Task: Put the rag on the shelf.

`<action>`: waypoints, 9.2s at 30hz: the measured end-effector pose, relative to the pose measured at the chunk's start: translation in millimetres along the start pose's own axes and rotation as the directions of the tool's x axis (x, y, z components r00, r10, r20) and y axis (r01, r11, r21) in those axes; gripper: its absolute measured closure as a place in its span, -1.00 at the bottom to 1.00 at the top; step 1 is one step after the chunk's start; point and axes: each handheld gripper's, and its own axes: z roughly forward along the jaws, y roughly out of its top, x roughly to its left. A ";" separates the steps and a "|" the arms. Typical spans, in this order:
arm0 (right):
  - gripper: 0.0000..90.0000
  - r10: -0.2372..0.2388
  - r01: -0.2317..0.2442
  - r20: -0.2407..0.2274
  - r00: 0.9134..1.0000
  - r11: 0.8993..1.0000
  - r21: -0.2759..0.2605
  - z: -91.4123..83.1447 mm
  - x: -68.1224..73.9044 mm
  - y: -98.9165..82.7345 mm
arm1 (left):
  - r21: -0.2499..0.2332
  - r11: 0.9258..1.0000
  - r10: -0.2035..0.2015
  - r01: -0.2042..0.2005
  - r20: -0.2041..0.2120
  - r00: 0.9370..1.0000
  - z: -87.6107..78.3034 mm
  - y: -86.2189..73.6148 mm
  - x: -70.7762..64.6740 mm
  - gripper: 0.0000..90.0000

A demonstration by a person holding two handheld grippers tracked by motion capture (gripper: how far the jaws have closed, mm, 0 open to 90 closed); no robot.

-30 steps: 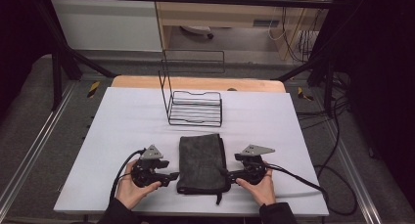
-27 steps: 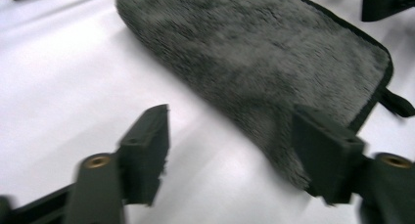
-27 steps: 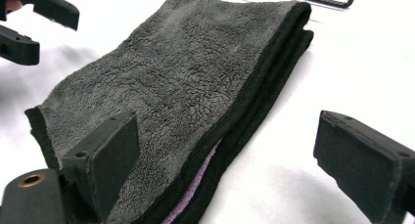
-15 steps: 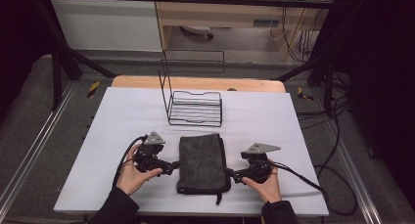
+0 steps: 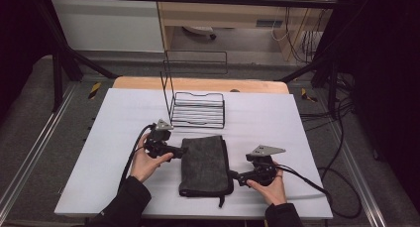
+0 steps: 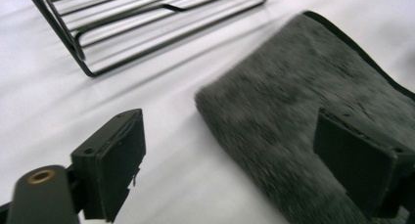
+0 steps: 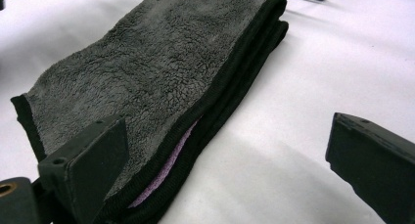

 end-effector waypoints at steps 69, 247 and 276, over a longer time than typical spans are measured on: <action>0.27 0.103 -0.107 0.085 0.991 0.993 0.039 82.3 -26.2 56.1 | 0.069 0.997 -0.027 0.026 0.022 0.999 42.7 -7.7 -3.7 0.71; 0.81 -0.095 0.174 0.149 0.984 0.657 -0.733 -91.2 81.2 267.7 | -0.773 0.634 0.035 -0.002 0.026 0.999 -191.7 166.9 -4.2 0.81; 0.81 -0.094 0.172 0.145 0.985 0.630 -0.757 -86.9 66.7 325.2 | -0.790 0.613 0.025 -0.013 0.003 1.000 -206.4 215.3 17.7 0.81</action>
